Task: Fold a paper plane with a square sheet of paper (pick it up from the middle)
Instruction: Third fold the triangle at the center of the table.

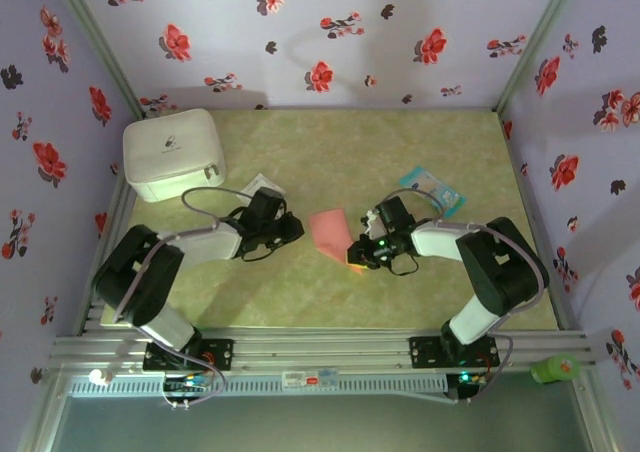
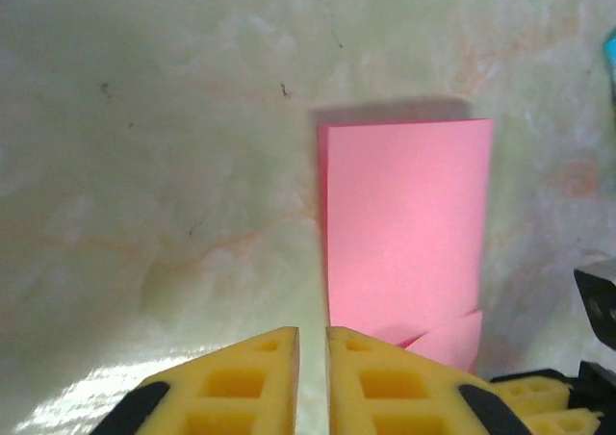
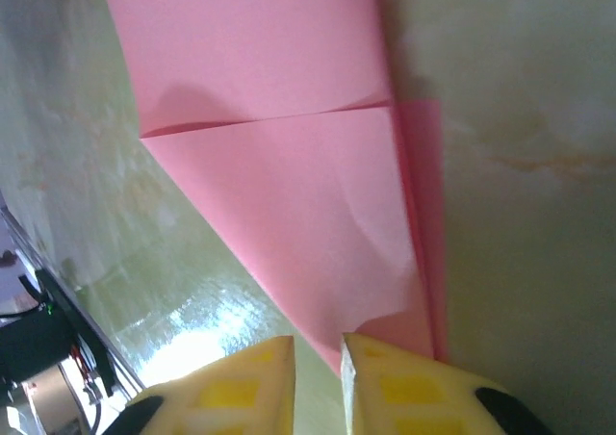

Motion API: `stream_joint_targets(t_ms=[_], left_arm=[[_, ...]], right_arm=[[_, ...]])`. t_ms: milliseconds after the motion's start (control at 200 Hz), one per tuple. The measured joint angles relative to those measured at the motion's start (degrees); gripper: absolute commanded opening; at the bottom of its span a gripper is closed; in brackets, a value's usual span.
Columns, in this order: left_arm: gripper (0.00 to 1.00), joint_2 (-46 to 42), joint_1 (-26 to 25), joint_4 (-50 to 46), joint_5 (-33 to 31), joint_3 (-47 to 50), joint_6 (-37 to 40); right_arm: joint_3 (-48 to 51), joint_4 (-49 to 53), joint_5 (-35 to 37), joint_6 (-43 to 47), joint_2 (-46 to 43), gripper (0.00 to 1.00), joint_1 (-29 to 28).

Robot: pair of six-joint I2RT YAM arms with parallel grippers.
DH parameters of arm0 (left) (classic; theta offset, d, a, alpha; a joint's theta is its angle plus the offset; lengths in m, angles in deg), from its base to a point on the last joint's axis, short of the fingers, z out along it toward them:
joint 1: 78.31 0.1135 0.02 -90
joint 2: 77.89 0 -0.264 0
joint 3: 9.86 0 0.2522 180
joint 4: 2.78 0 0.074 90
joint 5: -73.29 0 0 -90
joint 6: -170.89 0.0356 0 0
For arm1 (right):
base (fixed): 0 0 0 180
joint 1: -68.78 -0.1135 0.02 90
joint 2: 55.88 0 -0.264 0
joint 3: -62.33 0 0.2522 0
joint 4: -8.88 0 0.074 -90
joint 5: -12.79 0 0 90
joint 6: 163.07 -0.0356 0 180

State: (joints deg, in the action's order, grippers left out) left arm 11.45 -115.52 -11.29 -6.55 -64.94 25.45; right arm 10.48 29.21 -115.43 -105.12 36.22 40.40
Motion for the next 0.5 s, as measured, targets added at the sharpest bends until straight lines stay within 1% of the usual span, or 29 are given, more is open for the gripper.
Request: stream_joint_targets(t_ms=[85,250,310,390,500], left_arm=[[0.26,-2.01,0.00,0.37,-0.57,1.90,0.11],[0.31,-2.32,-0.02,0.72,-0.68,2.84,0.33],[0.32,-2.29,0.00,1.64,-0.39,2.89,0.31],[0.33,-1.99,-0.02,3.41,0.33,2.93,0.07],[0.34,-0.42,-0.02,5.88,1.66,2.93,-0.35]], right_arm=[[-1.53,2.82,1.40,1.09,-2.05,0.24,0.07],[-3.52,6.49,9.51,2.12,-7.98,0.28,2.36],[-3.58,6.91,11.08,2.10,-8.72,0.28,3.15],[-3.58,7.04,11.23,2.08,-8.52,0.31,3.65],[-3.58,6.47,9.16,1.99,-7.26,0.32,3.65]])
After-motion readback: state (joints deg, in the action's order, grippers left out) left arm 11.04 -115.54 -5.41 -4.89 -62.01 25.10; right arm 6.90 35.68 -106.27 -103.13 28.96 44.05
